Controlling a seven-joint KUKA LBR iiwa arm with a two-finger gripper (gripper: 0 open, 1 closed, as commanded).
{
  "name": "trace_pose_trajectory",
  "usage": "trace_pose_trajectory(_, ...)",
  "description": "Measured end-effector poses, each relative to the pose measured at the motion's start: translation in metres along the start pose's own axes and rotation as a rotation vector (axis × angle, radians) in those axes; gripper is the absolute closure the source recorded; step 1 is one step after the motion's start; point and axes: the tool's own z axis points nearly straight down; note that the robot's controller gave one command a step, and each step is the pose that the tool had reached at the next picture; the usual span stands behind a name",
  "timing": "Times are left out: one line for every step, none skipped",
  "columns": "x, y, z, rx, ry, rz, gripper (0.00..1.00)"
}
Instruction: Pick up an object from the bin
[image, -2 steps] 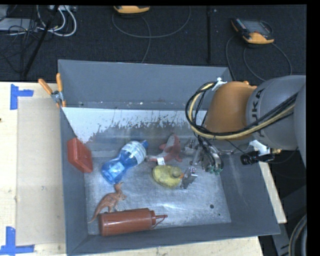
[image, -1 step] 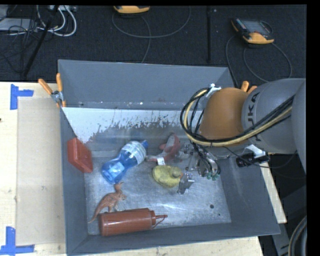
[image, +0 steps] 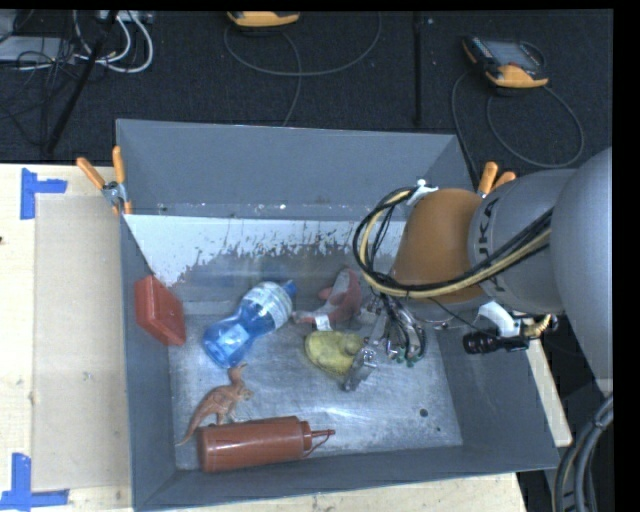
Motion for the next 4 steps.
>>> trace_pose_trajectory(0.013, 0.01, -0.001, 0.0, -0.017, -0.063, 1.0)
trace_pose_trajectory(0.013, 0.01, -0.001, 0.0, -0.017, -0.063, 1.0)
trace_pose_trajectory(0.015, 0.01, -0.004, 0.001, -0.011, -0.063, 1.0)
trace_pose_trajectory(0.018, 0.01, -0.018, 0.002, 0.001, -0.064, 1.0)
